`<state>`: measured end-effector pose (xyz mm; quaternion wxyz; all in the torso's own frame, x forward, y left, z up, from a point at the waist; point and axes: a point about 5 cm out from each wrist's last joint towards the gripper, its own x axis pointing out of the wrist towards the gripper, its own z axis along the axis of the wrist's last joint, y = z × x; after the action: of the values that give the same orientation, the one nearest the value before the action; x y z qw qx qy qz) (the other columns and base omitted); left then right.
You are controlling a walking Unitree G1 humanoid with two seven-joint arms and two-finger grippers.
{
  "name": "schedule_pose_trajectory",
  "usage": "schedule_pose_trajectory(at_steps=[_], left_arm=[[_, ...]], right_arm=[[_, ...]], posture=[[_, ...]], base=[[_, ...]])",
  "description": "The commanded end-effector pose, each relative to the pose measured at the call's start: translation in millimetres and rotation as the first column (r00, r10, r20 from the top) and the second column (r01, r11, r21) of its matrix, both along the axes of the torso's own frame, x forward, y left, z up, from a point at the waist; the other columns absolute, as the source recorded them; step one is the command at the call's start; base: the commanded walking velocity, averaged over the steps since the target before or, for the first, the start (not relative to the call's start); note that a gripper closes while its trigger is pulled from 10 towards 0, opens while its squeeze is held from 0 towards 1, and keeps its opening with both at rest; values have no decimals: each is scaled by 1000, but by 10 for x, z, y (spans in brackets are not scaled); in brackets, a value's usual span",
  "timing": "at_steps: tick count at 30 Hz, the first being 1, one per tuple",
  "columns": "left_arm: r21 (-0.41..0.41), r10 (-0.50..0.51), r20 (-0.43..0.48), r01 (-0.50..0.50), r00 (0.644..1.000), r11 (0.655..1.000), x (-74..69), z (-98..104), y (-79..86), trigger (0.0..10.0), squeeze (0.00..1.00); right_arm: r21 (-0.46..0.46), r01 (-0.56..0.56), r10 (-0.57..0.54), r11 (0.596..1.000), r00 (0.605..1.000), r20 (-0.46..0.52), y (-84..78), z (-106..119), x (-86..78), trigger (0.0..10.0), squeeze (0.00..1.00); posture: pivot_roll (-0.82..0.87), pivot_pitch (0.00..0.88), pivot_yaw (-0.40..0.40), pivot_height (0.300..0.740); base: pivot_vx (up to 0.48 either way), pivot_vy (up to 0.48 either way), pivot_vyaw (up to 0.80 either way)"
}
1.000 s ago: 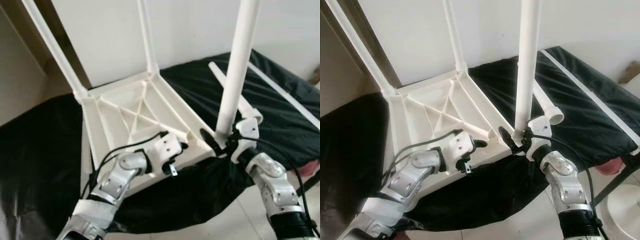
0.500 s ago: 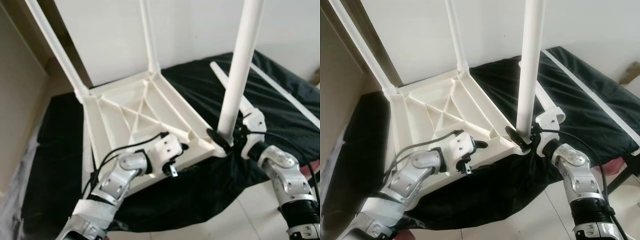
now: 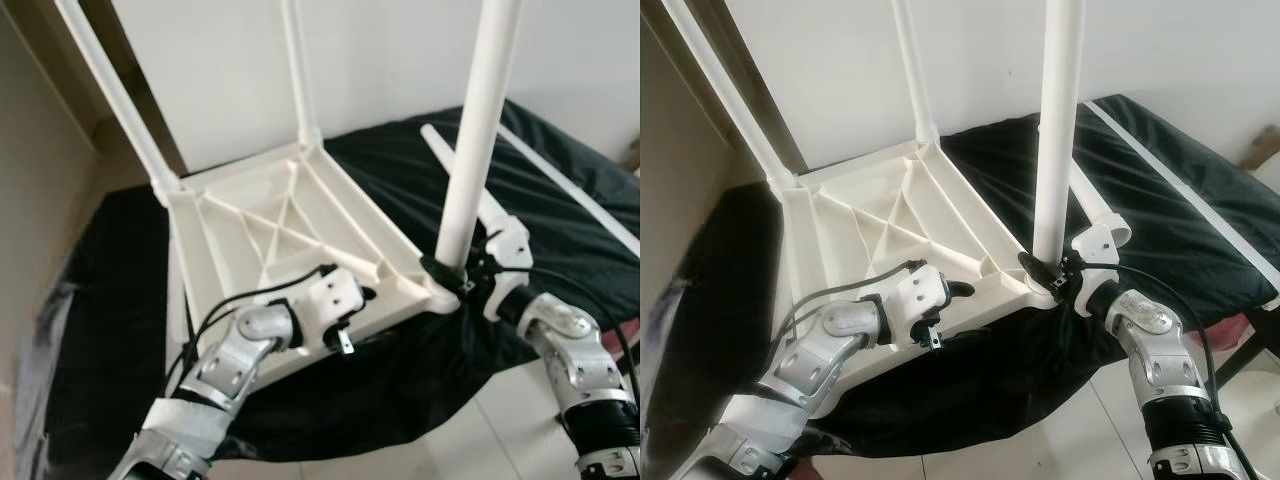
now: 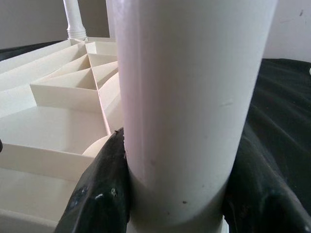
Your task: Building children table
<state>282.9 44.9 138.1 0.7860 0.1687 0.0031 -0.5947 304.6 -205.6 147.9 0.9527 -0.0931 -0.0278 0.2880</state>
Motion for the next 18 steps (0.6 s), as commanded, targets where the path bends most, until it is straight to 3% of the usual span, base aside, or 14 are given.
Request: schedule_pose_trajectory(at_steps=[1,2,3,15,17,18], left_arm=[[16,-53,-7,53,999,998,-24,10,10,10000,0],[16,-53,-7,53,999,998,-24,10,10,10000,0],[18,-54,-5,54,999,998,-22,10,9,10000,0],[7,-59,-5,59,998,998,-30,11,-38,10000,0],[2,-58,-8,58,998,998,-33,10,-37,10000,0],[-1,-57,-13,57,998,998,-37,1,-30,10000,0]], right_arm=[[4,12,-12,1000,1000,-20,-8,-63,-14,0,0],[4,12,-12,1000,1000,-20,-8,-63,-14,0,0],[9,46,-46,999,999,-24,-27,-93,-6,9647,0],[26,197,-196,980,979,-58,3,-216,27,10000,0],[27,245,-243,969,968,-69,22,-247,32,10000,0],[40,348,-343,937,934,-97,96,-306,28,10000,0]], posture=[[-119,0,121,740],[-119,0,121,740],[-121,0,122,740],[-132,0,119,740],[-136,0,116,740],[-138,0,112,740]], base=[[0,0,0],[0,0,0],[0,0,0],[0,0,0],[0,0,0],[0,0,0]])
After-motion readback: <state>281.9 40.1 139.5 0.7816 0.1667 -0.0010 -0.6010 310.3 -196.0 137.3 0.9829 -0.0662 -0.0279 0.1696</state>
